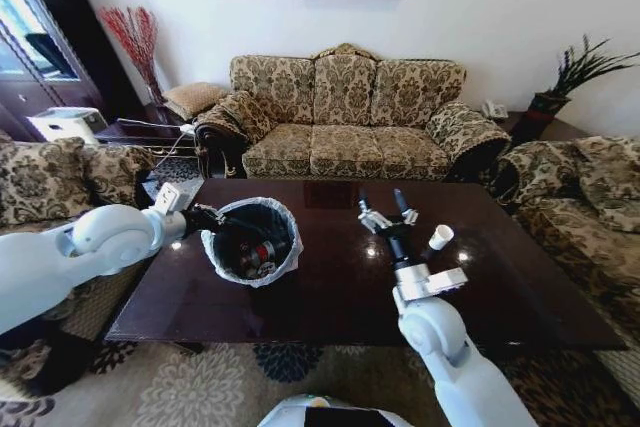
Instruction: Move to the front of the table and place the trash on the table into the trash bin.
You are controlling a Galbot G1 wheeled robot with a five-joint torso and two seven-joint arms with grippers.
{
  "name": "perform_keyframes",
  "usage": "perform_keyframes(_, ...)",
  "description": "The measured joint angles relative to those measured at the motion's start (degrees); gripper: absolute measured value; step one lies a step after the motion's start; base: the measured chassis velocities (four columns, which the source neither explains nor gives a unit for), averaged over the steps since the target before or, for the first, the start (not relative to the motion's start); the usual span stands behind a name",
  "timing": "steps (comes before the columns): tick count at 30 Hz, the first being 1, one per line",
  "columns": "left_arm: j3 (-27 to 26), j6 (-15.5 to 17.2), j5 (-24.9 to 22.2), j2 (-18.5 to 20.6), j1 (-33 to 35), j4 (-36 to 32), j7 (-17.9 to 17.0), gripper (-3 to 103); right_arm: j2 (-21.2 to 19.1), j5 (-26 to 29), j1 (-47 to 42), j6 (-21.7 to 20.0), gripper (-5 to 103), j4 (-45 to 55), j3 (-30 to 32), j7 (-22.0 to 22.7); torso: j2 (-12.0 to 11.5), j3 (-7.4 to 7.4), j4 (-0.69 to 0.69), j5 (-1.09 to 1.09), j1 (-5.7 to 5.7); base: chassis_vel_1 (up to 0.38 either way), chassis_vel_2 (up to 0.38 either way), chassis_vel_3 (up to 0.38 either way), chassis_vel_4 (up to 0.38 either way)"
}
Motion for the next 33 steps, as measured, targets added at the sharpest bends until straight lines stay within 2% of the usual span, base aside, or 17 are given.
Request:
perform_keyframes(8, -0.2, 0.0, -0.2, 0.0, -0.3, -0.7, 0.0, 0, 0.9, -0.3, -1.5, -0.4, 100, -1.2, 1.5, 1.3, 0.0, 0.01, -0.01, 0.02, 0.01, -0.254, -0.252, 0.254, 0.246)
perform_keyframes(11, -0.5, -0.1, -0.5, 0.3, -0.5, -1.3, 0.0, 0, 1.9, -0.2, -2.0, -2.0, 100, -5.1, 4.4, 4.7, 0.0, 0.00, -0.02, 0.06, -0.01, -0.261, -0.281, 0.248, 0.242)
perform_keyframes(15, -0.5, -0.2, -0.6, 0.4, -0.5, -1.6, 0.0, 0, 2.3, -0.3, -1.9, -3.3, 100, -9.4, 6.7, 5.3, 0.0, 0.00, -0.04, 0.08, 0.00, -0.176, -0.161, 0.156, 0.137)
perform_keyframes(17, -0.5, -0.3, -0.6, 0.3, -0.5, -2.0, -0.1, 0, 2.9, -3.9, -1.1, -1.8, 100, -14.4, 7.9, 5.0, 0.0, 0.00, -0.03, 0.05, 0.00, -0.023, -0.029, 0.001, 0.005)
perform_keyframes(18, -0.5, -0.3, -0.6, 0.3, -0.5, -2.0, -0.1, 0, 2.9, -3.9, -1.1, -1.8, 100, -14.4, 7.9, 5.0, 0.0, 0.00, -0.03, 0.05, 0.00, 0.000, 0.000, 0.000, 0.000)
perform_keyframes(19, -0.5, -0.3, -0.6, 0.2, -0.5, -2.2, -0.1, 0, 3.5, -7.0, -0.3, -0.1, 100, -18.4, 8.5, 4.7, 0.0, 0.00, 0.01, -0.02, 0.00, 0.000, 0.000, 0.000, 0.000)
perform_keyframes(20, -0.5, -0.3, -0.6, 0.0, -0.5, -2.4, -0.2, 0, 3.8, -7.9, 0.1, 0.4, 100, -20.6, 8.8, 4.6, 0.0, 0.01, 0.03, -0.06, 0.00, 0.000, 0.000, 0.000, 0.000)
perform_keyframes(23, -0.5, -0.3, -0.6, -0.3, -0.5, -2.7, -0.4, 0, 4.3, -6.8, 1.0, 0.0, 100, -23.4, 8.8, 4.6, 0.0, 0.01, 0.09, -0.05, 0.01, 0.068, 0.091, -0.021, -0.018)
perform_keyframes(26, -0.5, -0.5, -0.6, -0.9, -0.5, -3.2, -0.4, 0, 5.1, -7.1, 1.5, -0.1, 100, -26.0, 8.8, 4.3, 0.0, 0.01, 0.07, -0.02, 0.01, 0.063, 0.051, -0.013, -0.006)
perform_keyframes(30, -0.5, -0.5, -0.6, -1.9, -0.5, -4.1, -0.3, 0, 5.9, -8.4, 2.7, -0.1, 100, -30.5, 8.9, 4.5, 0.0, 0.01, -0.04, 0.06, 0.00, 0.000, 0.000, 0.000, 0.000)
perform_keyframes(33, -0.3, -0.5, -0.6, -2.4, -0.5, -4.7, -0.3, 0, 6.4, -8.5, 3.9, -0.1, 100, -34.0, 9.1, 4.1, 0.0, 0.00, -0.05, 0.03, 0.00, 0.000, 0.000, 0.000, 0.000)
